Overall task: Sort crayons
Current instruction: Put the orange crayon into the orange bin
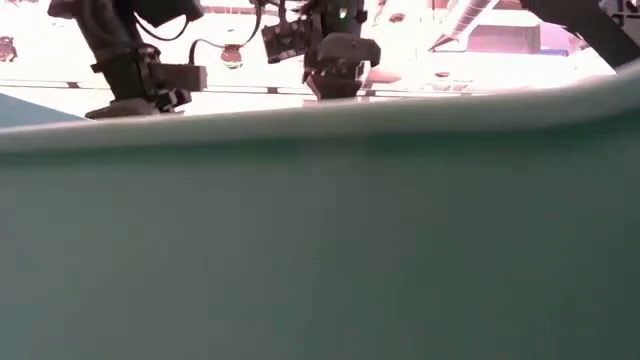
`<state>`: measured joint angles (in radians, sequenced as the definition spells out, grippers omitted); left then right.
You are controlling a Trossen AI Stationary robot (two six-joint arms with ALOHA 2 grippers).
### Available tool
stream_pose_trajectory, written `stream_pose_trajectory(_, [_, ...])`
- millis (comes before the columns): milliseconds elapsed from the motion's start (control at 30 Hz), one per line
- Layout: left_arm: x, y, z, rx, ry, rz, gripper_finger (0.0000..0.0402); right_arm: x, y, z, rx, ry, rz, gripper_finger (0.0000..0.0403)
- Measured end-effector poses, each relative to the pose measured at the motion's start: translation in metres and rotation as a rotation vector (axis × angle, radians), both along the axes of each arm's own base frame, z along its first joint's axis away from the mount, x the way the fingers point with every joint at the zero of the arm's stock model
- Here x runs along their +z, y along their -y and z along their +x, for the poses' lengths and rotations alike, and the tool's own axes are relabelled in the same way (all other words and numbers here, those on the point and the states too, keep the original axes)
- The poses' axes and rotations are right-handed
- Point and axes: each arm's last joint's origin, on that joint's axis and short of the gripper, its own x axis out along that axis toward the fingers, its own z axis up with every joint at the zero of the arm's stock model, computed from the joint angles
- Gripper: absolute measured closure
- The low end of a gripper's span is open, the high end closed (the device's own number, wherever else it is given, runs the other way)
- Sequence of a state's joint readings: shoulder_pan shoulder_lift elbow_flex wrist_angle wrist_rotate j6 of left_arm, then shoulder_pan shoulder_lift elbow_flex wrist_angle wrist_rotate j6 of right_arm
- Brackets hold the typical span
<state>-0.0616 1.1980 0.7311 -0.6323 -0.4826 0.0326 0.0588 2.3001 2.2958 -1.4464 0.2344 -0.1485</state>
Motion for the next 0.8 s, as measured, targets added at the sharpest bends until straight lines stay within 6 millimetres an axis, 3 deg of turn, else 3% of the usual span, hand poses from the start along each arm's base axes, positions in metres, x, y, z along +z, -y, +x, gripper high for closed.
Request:
stream_pose_trajectory(333, [-0.026, -0.013, -0.025, 0.084, -0.076, -0.04, 0.0284, -0.037, 0.032, 0.005, 0.03, -0.04, 0.139, 0.0403])
stream_pose_trajectory(467, [-0.015, -0.013, -0.024, 0.095, -0.005, -0.047, 0.0284, -0.051, 0.046, 0.002, 0.002, -0.076, 0.153, 0.0403])
stream_pose_trajectory(800, [-0.011, -0.021, -0.031, 0.132, -0.001, -0.083, 0.0284, -0.059, 0.061, 0.001, -0.013, -0.058, 0.308, 0.0378])
